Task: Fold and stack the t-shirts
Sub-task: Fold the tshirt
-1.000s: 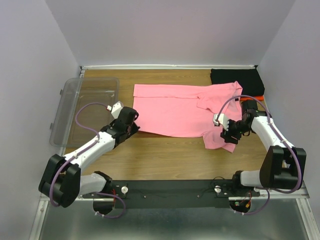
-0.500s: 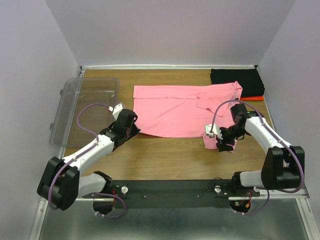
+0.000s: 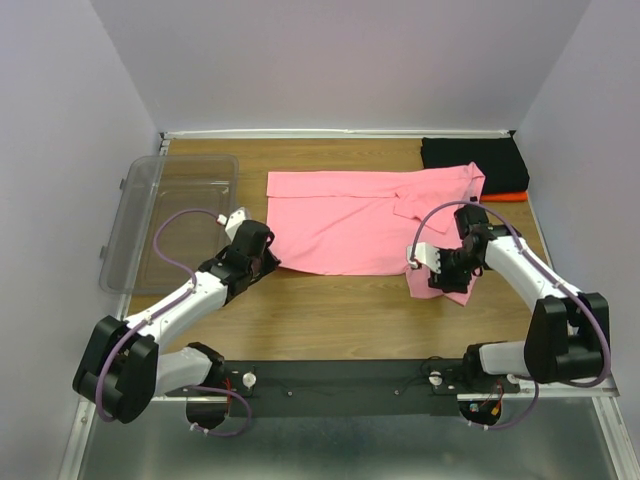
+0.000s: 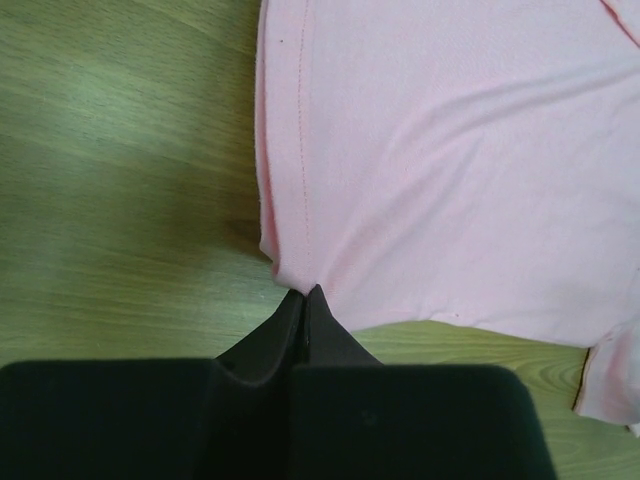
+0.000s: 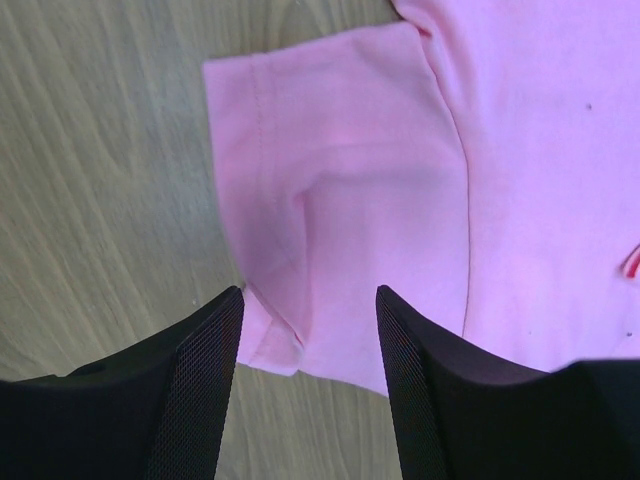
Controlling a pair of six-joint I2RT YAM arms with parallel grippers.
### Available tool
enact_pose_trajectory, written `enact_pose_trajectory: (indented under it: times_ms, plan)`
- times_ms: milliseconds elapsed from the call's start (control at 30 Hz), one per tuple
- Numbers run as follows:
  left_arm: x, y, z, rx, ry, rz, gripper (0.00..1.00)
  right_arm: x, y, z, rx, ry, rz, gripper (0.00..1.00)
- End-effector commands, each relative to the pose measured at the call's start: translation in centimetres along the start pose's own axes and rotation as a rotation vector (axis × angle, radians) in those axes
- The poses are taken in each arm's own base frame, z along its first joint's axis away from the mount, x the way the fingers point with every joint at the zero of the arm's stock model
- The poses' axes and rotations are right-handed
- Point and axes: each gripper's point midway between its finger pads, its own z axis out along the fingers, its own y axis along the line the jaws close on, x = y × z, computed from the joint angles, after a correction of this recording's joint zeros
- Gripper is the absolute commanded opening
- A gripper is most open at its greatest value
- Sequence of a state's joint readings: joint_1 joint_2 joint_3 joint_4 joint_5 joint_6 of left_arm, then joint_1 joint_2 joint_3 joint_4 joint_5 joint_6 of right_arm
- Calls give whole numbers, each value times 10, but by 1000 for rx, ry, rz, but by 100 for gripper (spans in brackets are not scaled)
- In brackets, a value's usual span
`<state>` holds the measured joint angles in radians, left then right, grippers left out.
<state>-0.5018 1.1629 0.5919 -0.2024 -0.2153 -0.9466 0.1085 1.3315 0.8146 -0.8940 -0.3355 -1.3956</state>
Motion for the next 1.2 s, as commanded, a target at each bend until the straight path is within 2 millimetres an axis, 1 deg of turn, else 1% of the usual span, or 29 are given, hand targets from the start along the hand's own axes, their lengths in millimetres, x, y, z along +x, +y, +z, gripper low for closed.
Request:
enact_pose_trajectory:
  times_ms: [0, 67, 133, 300, 333, 400, 433, 500, 533, 567, 633, 667, 700, 733, 767, 800, 833, 867, 900, 967, 1000, 1033, 1067, 1100, 1133, 1167]
  plan:
    - [0, -6, -3, 37, -6, 14, 0, 17, -4, 5, 20, 75, 49, 63]
    - [0, -5, -4, 37, -4, 18, 0, 20, 0, 12, -13, 81, 62, 63]
    - [0, -5, -5, 40, -7, 17, 0, 25, 3, 15, -29, 99, 72, 61]
    - [1, -5, -5, 51, -11, 15, 0, 28, 5, 15, -30, 114, 67, 60]
    - [2, -3, -4, 46, -9, 15, 0, 28, 4, 16, -30, 116, 67, 54]
    - [2, -4, -4, 47, -8, 16, 0, 26, 2, 16, -30, 105, 77, 46]
    - [4, -3, -3, 47, -4, 18, 0, 23, 1, 15, -26, 94, 80, 36]
    - [4, -3, -2, 46, -3, 18, 0, 11, -6, 11, -9, 40, 83, 26]
    - [3, -4, -3, 49, -6, 17, 0, 5, -6, 8, -11, 19, 81, 20]
    - [3, -4, -2, 48, -5, 17, 0, -5, -6, 7, -21, -27, 80, 18]
    - [2, -4, -2, 47, -8, 19, 0, -18, -4, 5, -45, -68, 86, 15]
    - [1, -6, -2, 50, -11, 19, 0, -31, -4, 6, -62, -101, 73, 14]
    - [1, -6, -2, 49, -10, 21, 0, -37, -3, 7, -74, -114, 89, 9]
    - [1, -6, -1, 48, -7, 20, 0, -50, -2, 9, -93, -143, 90, 6]
    - [1, -6, -1, 48, -7, 20, 0, -57, -2, 9, -95, -164, 76, 5]
    - [2, -6, 0, 46, -3, 21, 0, -63, -2, 13, -107, -177, 102, 3]
    - [2, -6, 0, 47, -4, 22, 0, -70, -3, 15, -113, -190, 111, 3]
    - [2, -7, 0, 47, -1, 23, 0, -79, -5, 17, -119, -206, 107, 8]
    - [3, -6, 1, 46, 1, 22, 0, -83, -7, 21, -126, -211, 137, 21]
    - [3, -7, 1, 48, 2, 26, 0, -89, -8, 23, -127, -223, 143, 30]
    - [4, -6, 2, 46, 4, 27, 0, -90, -13, 22, -106, -209, 181, 35]
    - [5, -5, 2, 45, 7, 27, 0, -92, -26, 20, -53, -214, 191, 39]
    - [5, -5, 2, 45, 7, 29, 0, -84, -38, 16, 8, -163, 215, 40]
    - [5, -5, 2, 46, 9, 32, 0, -85, -53, 9, 72, -161, 271, 42]
    - [4, -6, 2, 46, 6, 30, 0, -83, -63, 2, 108, -158, 303, 43]
    - [5, -5, 2, 45, 7, 32, 0, -74, -74, -6, 140, -169, 363, 43]
